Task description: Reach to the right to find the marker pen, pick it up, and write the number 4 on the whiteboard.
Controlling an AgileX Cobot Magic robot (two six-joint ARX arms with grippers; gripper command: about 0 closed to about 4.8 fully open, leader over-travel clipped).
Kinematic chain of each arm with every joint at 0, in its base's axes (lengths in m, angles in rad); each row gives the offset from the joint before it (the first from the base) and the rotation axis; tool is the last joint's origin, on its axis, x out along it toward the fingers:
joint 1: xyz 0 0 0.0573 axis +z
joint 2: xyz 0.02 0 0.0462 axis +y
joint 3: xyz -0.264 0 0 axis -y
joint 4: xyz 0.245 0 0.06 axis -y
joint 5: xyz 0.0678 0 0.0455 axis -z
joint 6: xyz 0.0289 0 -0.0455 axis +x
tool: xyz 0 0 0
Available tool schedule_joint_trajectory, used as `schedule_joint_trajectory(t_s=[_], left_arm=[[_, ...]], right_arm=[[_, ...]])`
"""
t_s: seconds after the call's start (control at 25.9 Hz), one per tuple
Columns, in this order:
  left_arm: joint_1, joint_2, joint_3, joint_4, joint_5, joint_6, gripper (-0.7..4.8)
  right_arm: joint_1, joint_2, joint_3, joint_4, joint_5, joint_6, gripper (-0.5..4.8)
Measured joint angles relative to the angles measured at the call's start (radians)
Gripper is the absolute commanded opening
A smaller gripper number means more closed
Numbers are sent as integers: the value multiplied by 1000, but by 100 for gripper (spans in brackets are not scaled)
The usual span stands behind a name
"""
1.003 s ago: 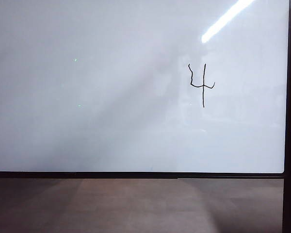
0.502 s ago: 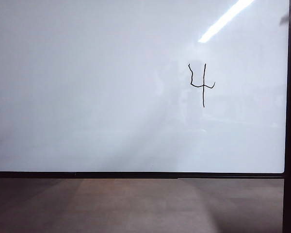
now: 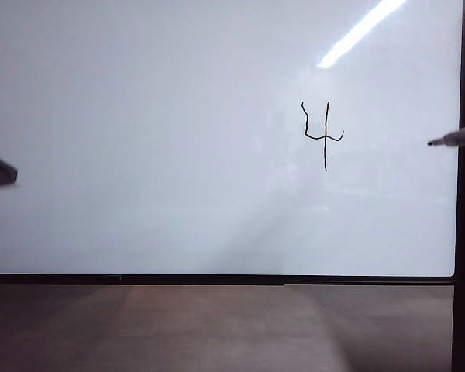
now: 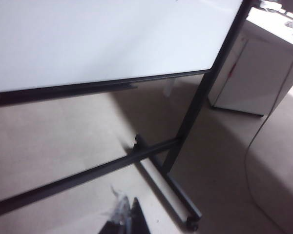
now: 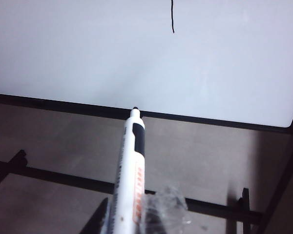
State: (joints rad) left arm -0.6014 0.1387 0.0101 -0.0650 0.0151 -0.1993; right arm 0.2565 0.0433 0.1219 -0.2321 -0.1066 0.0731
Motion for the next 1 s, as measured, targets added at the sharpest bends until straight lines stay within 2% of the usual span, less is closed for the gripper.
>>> schedule_joint_trajectory(t_s=[0.27, 0.54, 0.66, 0.77, 1.0], left_arm=[[0, 0, -2, -27, 1, -12, -5], [0, -1, -2, -37, 1, -16, -5], [23, -89, -2, -58, 15, -16, -5], [198, -135, -1, -39, 88, -16, -5], [543, -135, -1, -43, 97, -16, -5]], right_arm=[[0, 0, -95, 6, -22, 6, -6], [0, 0, -97, 18, -22, 6, 3], [0, 0, -97, 17, -22, 6, 3], [0, 0, -97, 18, -23, 7, 3], [-3, -9, -97, 18, -23, 7, 3]])
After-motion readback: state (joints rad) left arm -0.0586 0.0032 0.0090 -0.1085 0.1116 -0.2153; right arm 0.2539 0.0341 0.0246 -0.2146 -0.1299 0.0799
